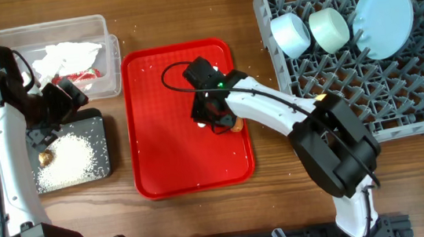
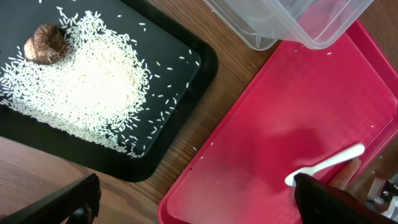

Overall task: Sort waste into correct bins and load items into the dishwasher rack
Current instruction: 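Grasp the white spoon with the right gripper and lift, then carry the white spoon into the rack near the yellow cup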

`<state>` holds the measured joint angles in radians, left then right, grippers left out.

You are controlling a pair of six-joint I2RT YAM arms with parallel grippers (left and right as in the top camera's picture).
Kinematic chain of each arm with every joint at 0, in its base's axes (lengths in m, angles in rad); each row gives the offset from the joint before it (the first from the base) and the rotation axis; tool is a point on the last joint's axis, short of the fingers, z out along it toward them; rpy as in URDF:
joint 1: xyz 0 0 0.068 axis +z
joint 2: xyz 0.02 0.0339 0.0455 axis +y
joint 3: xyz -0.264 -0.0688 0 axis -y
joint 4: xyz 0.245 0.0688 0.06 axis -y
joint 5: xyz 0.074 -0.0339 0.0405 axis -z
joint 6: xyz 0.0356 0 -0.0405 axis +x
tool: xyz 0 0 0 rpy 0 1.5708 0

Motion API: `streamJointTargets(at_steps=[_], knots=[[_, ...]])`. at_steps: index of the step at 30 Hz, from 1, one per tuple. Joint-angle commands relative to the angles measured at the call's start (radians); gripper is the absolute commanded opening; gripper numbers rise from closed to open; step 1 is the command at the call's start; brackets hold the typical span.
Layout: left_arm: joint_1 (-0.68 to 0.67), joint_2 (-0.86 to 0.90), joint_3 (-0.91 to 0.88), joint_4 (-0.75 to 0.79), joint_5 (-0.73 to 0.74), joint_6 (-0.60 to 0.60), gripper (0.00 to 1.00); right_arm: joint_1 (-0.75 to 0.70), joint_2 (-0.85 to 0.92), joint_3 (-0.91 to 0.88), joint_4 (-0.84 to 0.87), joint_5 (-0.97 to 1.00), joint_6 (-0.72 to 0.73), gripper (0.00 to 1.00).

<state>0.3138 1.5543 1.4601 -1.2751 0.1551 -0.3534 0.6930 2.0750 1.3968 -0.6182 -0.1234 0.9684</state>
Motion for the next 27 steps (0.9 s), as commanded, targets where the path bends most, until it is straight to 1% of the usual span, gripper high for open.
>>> streamJointTargets(at_steps=[1, 2, 7, 8, 11, 15, 20, 22, 24, 27], knots=[[0.003, -0.006, 0.012, 0.003, 0.005, -0.002, 1.0, 0.002, 0.108, -0.032, -0.004, 0.019, 0.0, 0.2], [0.003, -0.006, 0.012, 0.003, 0.005, -0.002, 1.0, 0.002, 0.109, -0.032, -0.003, 0.022, -0.002, 0.16], [0.003, -0.006, 0.012, 0.003, 0.005, -0.002, 1.0, 0.002, 0.109, -0.032, 0.013, 0.018, -0.056, 0.09], [0.003, -0.006, 0.012, 0.003, 0.005, -0.001, 1.0, 0.002, 0.109, -0.032, 0.016, 0.018, -0.062, 0.04], [0.003, -0.006, 0.012, 0.003, 0.005, -0.002, 1.0, 0.002, 0.107, -0.027, 0.031, -0.019, -0.133, 0.04], [0.003, -0.006, 0.012, 0.003, 0.005, -0.002, 1.0, -0.007, 0.077, 0.024, 0.005, -0.059, -0.299, 0.04], [0.003, -0.006, 0.012, 0.003, 0.005, -0.001, 1.0, -0.033, -0.055, 0.155, -0.189, -0.058, -0.567, 0.04], [0.003, -0.006, 0.012, 0.003, 0.005, -0.001, 1.0, -0.047, -0.146, 0.187, -0.256, -0.057, -0.678, 0.04], [0.003, -0.006, 0.012, 0.003, 0.005, -0.002, 1.0, -0.066, -0.233, 0.193, -0.294, -0.045, -0.727, 0.04], [0.003, -0.006, 0.012, 0.003, 0.005, -0.002, 1.0, -0.11, -0.378, 0.193, -0.363, 0.04, -0.735, 0.04]])
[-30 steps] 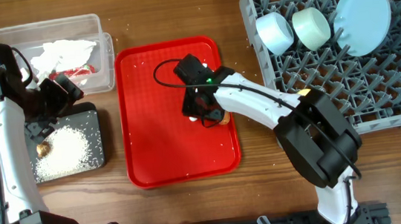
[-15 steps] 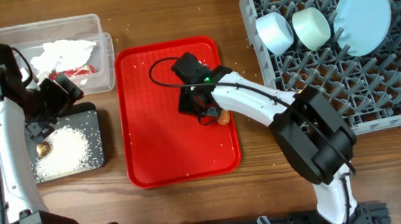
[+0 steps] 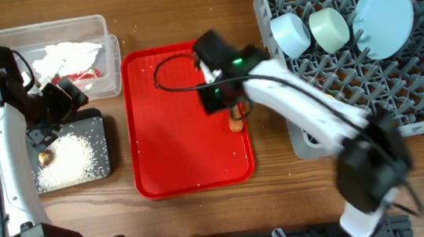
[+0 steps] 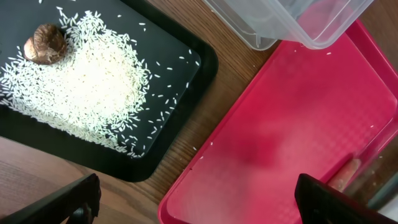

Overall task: Sort waste into correct bins and load items into the dishwasher rack
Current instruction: 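Carry the white spoon into the rack near the yellow cup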

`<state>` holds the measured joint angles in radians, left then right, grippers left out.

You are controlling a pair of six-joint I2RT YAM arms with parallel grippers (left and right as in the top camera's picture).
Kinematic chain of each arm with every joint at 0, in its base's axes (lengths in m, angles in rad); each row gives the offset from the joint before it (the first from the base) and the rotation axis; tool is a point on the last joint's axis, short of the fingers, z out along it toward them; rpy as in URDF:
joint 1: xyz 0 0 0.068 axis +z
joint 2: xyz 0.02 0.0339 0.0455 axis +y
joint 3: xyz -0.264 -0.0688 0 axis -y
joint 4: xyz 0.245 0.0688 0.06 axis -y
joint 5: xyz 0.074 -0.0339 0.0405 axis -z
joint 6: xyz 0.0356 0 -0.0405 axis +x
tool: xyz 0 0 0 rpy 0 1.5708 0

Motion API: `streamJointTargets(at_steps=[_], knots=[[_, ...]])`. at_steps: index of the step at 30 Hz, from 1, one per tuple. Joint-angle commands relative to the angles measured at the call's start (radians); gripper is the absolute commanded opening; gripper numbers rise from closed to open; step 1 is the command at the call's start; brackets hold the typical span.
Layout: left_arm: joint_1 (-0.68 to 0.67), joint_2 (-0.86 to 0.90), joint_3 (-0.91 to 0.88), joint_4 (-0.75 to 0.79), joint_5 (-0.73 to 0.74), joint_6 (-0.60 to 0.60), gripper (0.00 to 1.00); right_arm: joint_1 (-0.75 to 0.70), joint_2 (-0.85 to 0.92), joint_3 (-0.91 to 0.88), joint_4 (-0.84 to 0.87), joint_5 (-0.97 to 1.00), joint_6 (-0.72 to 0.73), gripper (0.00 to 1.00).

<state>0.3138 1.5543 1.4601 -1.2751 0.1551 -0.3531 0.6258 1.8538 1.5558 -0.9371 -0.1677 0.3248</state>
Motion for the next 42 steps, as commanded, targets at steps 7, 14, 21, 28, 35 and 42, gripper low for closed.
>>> streamJointTargets(at_steps=[7, 14, 21, 28, 35, 42], knots=[[0.003, -0.006, 0.012, 0.003, 0.005, -0.002, 1.0, -0.25, -0.309, 0.034, -0.268, 0.281, -0.258, 0.04], [0.003, -0.006, 0.012, 0.003, 0.005, -0.002, 1.0, -0.532, -0.306, -0.026, -0.317, 0.176, -0.325, 0.04], [0.003, -0.006, 0.012, 0.003, 0.005, -0.002, 1.0, -0.703, -0.306, -0.13, -0.336, 0.137, -0.326, 0.04], [0.003, -0.006, 0.012, 0.003, 0.005, -0.002, 1.0, -0.732, -0.306, -0.189, -0.328, 0.149, -0.293, 0.5], [0.003, -0.006, 0.012, 0.003, 0.005, -0.002, 1.0, -0.732, -0.307, -0.183, -0.307, 0.143, -0.262, 0.52], [0.003, -0.006, 0.012, 0.003, 0.005, -0.002, 1.0, -0.583, -0.334, -0.016, -0.263, -0.091, -0.185, 0.45]])
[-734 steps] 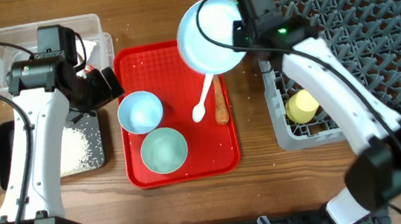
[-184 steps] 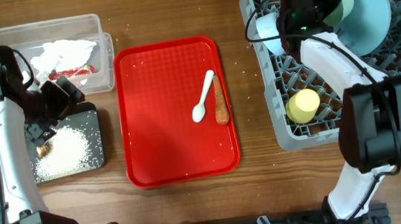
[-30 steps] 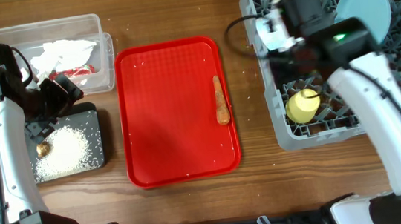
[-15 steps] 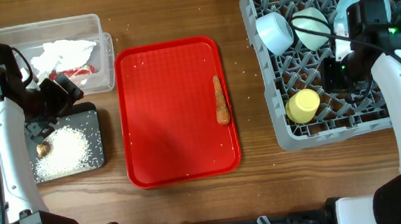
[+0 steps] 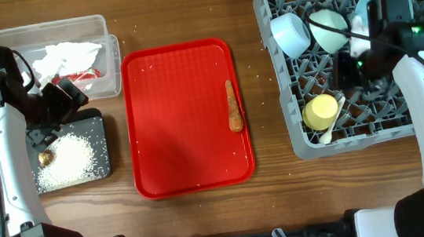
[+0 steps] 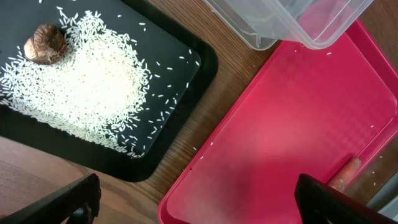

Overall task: Sort waste into correct bins and load items into the dishwasher rack
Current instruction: 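Carry the white spoon into the rack near the yellow cup, then reach the left gripper over the red tray to the orange carrot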

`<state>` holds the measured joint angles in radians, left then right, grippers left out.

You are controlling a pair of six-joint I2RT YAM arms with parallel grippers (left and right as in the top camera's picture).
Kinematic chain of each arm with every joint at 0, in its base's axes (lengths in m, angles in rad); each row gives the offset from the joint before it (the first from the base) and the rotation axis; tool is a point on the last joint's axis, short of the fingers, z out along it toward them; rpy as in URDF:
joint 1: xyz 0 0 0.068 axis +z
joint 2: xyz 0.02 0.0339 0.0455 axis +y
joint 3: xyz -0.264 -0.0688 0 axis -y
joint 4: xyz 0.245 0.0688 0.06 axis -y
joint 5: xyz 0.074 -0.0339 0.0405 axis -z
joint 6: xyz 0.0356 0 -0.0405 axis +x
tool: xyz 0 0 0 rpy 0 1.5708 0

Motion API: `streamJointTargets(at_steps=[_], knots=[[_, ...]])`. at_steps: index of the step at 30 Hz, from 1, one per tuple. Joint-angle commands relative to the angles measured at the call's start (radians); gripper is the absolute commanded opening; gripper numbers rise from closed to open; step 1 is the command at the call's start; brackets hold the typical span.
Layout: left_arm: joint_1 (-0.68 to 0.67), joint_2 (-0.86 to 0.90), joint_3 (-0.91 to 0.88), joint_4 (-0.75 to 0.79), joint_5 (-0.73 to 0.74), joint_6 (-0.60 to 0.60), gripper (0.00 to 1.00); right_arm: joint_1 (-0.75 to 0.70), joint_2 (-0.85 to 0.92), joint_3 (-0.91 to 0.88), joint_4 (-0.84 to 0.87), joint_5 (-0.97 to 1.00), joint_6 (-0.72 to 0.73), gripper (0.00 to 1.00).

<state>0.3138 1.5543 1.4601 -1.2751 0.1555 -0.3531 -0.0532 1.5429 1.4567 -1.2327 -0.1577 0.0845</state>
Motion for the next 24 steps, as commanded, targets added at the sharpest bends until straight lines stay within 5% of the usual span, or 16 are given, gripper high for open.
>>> streamJointTargets(at_steps=[1, 7, 12, 20, 22, 24], knots=[[0.003, -0.006, 0.012, 0.003, 0.005, -0.002, 1.0, 0.135, -0.024, 0.085, 0.054, -0.097, 0.08, 0.45], [0.003, -0.006, 0.012, 0.003, 0.005, -0.002, 1.0, 0.32, -0.008, 0.084, 0.157, -0.063, 0.178, 0.47], [0.003, -0.006, 0.012, 0.007, 0.005, -0.002, 1.0, 0.32, -0.008, 0.084, 0.142, -0.019, 0.163, 0.64], [0.003, -0.006, 0.012, 0.03, 0.062, -0.002, 1.0, 0.197, -0.063, 0.084, 0.043, -0.008, 0.183, 0.7], [0.003, -0.006, 0.012, 0.046, 0.087, -0.002, 1.0, 0.119, -0.1, 0.084, 0.031, -0.007, 0.185, 0.96], [-0.013, -0.006, 0.012, 0.064, 0.22, -0.002, 0.96, 0.04, -0.128, 0.084, 0.026, -0.007, 0.185, 1.0]])
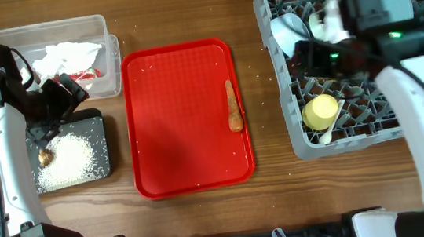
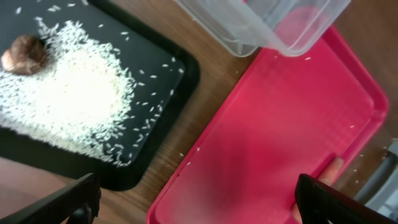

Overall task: Sort waste into correct bins and load items into the dishwasher rack
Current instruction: 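Reach the left gripper over the red tray to the orange carrot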

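Observation:
An orange carrot-like stick (image 1: pixel 233 106) lies on the right side of the red tray (image 1: pixel 189 121); the left wrist view shows its tip (image 2: pixel 333 167). The grey dishwasher rack (image 1: pixel 371 129) holds a yellow cup (image 1: pixel 321 112), a white spoon (image 1: pixel 336 115), two bowls and a pale blue plate. My right gripper (image 1: pixel 306 56) hangs blurred over the rack's left part, its jaws unclear. My left gripper (image 2: pixel 199 205) is open and empty, above the gap between the black tray of rice (image 2: pixel 81 99) and the red tray.
A brown lump (image 1: pixel 45 158) sits in the rice on the black tray. A clear bin (image 1: pixel 56 60) with crumpled paper and a red scrap stands at the back left. Rice grains are scattered on the wood between the trays.
My right arm has moved from the rack's right side to its left part, nearer the red tray. My left gripper has shifted slightly and stays open.
My right gripper was down on the red tray at a white spoon beside the orange stick. Then it was raised and the spoon was gone from the tray. Later it was over the rack, with the spoon lying beside the yellow cup. Now it is over the rack's left part.

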`<state>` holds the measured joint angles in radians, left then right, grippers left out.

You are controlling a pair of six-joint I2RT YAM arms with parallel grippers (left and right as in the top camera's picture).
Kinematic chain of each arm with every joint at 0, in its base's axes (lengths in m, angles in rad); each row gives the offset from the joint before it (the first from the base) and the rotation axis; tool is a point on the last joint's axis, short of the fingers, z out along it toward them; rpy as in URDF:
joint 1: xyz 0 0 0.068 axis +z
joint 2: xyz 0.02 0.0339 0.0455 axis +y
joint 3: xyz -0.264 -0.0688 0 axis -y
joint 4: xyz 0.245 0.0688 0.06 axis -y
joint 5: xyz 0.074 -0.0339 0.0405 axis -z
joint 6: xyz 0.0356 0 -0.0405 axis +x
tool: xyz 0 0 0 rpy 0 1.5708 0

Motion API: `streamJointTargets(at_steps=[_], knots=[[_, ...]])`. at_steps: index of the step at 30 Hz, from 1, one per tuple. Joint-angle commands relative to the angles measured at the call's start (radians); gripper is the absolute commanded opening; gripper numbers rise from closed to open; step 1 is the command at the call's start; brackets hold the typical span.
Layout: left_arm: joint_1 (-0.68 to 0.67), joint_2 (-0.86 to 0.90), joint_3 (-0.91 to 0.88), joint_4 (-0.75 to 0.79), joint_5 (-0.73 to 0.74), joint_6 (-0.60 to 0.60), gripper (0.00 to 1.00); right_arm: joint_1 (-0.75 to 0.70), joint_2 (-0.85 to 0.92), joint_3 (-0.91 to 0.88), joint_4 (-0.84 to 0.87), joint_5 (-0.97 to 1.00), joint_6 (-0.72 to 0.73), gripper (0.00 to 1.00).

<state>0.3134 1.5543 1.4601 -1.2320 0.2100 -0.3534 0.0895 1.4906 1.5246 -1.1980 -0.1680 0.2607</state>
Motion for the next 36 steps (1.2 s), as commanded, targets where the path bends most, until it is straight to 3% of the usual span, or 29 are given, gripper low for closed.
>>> streamJointTargets(at_steps=[1, 4, 6, 10, 15, 22, 31, 36], knots=[[-0.035, -0.006, 0.012, 0.032, 0.187, -0.002, 0.95, -0.139, -0.086, 0.016, -0.012, 0.003, 0.008, 1.0], [-0.155, -0.003, 0.012, 0.063, 0.155, -0.003, 0.91, -0.235, -0.11, 0.016, -0.022, 0.002, 0.009, 1.0], [-0.294, 0.002, 0.012, 0.094, 0.059, -0.069, 0.91, -0.285, -0.116, 0.016, -0.034, 0.002, 0.009, 1.0], [-0.568, 0.051, 0.012, 0.185, -0.097, -0.213, 0.96, -0.299, -0.116, 0.016, -0.051, 0.003, 0.006, 1.0], [-0.762, 0.2, 0.012, 0.313, -0.119, -0.265, 0.98, -0.299, -0.116, 0.016, -0.063, 0.003, 0.001, 1.0], [-0.887, 0.438, 0.012, 0.46, -0.119, -0.265, 0.97, -0.299, -0.116, 0.016, -0.083, 0.019, -0.026, 1.0], [-1.011, 0.472, 0.012, 0.455, -0.367, -0.204, 0.95, -0.299, -0.115, 0.016, -0.093, 0.019, -0.026, 1.0], [-1.0, 0.497, 0.012, 0.416, -0.411, -0.204, 0.93, -0.299, -0.116, 0.016, -0.098, 0.023, -0.035, 1.0]])
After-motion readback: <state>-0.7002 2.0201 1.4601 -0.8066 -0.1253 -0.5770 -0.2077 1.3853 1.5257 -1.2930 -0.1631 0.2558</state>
